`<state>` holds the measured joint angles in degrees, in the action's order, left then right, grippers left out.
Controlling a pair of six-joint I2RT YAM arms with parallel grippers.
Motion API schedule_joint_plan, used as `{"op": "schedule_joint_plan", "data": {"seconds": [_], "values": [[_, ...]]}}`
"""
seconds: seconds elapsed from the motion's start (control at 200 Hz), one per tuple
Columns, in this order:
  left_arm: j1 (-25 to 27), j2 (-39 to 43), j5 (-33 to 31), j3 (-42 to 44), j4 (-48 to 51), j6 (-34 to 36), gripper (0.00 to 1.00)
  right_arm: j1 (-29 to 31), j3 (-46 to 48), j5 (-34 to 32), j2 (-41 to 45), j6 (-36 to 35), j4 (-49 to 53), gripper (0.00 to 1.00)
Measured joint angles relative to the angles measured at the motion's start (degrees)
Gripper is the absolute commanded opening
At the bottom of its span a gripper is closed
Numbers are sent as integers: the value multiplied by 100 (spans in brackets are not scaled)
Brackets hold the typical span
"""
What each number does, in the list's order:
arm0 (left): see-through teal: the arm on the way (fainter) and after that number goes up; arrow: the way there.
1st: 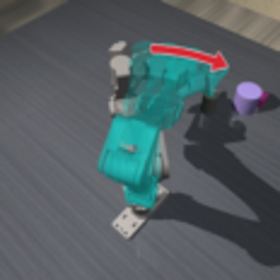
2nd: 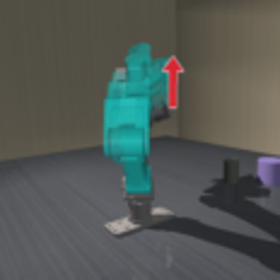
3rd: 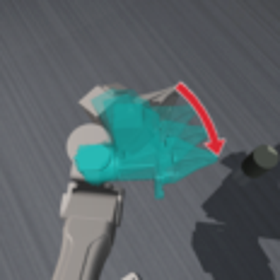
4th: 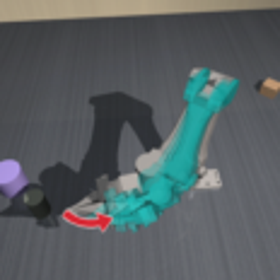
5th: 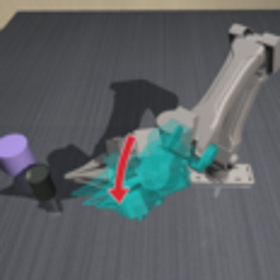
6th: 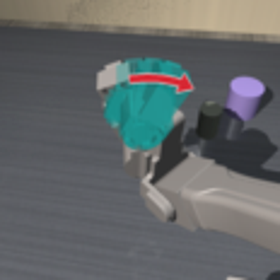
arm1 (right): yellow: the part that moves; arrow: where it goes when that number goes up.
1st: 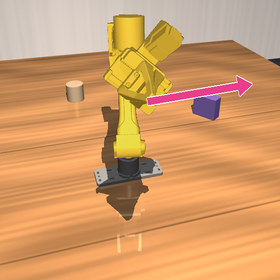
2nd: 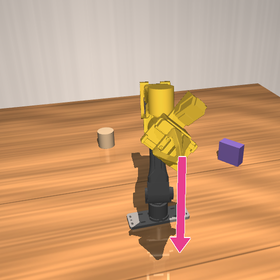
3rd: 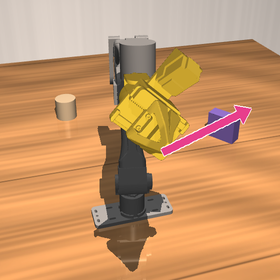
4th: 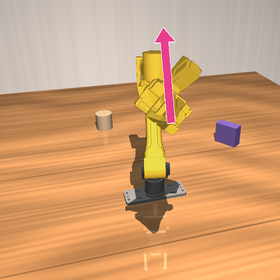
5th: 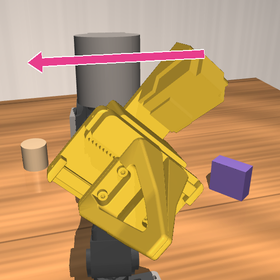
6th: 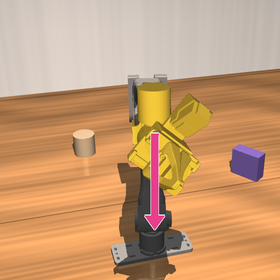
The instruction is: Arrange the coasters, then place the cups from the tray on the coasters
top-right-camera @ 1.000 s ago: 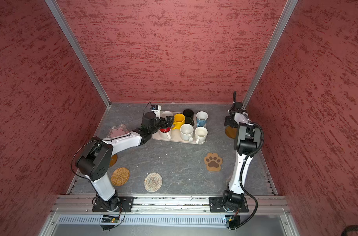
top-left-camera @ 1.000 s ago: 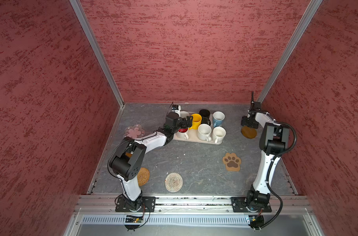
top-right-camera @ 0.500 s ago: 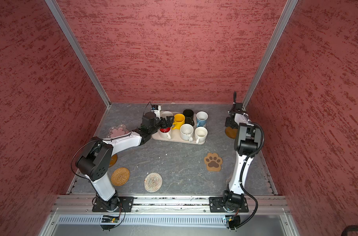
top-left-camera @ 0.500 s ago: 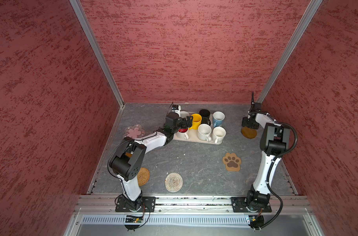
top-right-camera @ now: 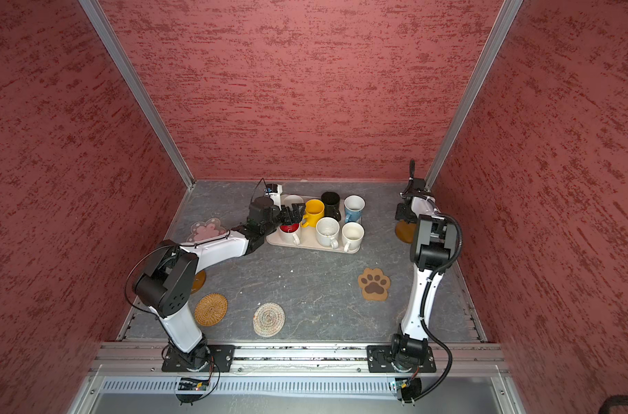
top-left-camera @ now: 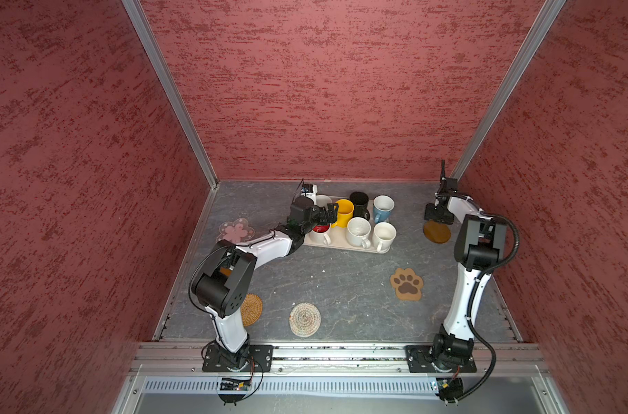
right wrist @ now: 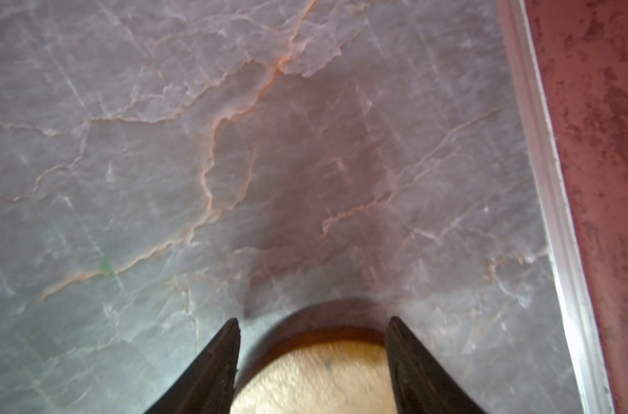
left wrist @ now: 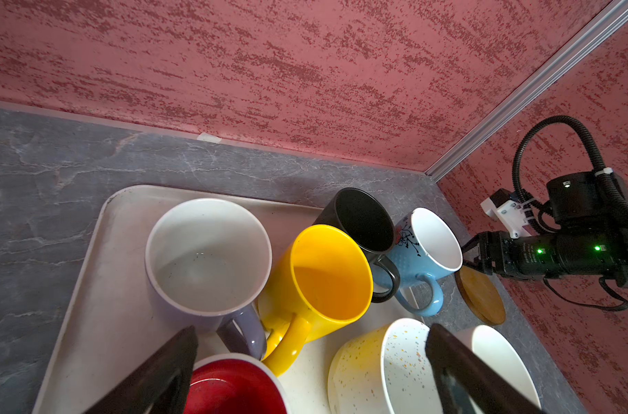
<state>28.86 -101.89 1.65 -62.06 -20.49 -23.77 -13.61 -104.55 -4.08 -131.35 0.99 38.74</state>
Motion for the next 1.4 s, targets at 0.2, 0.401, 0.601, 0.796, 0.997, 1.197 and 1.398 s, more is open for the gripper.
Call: {"op": "schedule_joint_plan", "data": {"seconds": [0.2, 0.401, 0.601, 0.796, 0.997, 1.197, 1.398], "values": [[0, 0, 2, 0, 0, 0, 100, 0, -103, 4, -101, 2, 24, 67], [2, 0, 7, 0, 0, 0, 100, 0, -44, 11, -90, 2, -22, 67], [0, 0, 22, 0, -7, -9, 100, 0, 658, -13, 295, 2, -398, 66], [2, 35, 96, 42, -13, -90, 100, 2, 1604, -96, 868, 0, -726, 66], [2, 199, 125, 227, -116, -155, 100, 42, 2553, -216, 1467, -26, -1080, 67], [2, 278, 131, 337, -254, -243, 100, 103, 3366, -542, 1978, -151, -1467, 67], [0, 308, 162, 380, -313, -264, 100, 127, 4068, -789, 2465, -234, -1696, 67]]}}
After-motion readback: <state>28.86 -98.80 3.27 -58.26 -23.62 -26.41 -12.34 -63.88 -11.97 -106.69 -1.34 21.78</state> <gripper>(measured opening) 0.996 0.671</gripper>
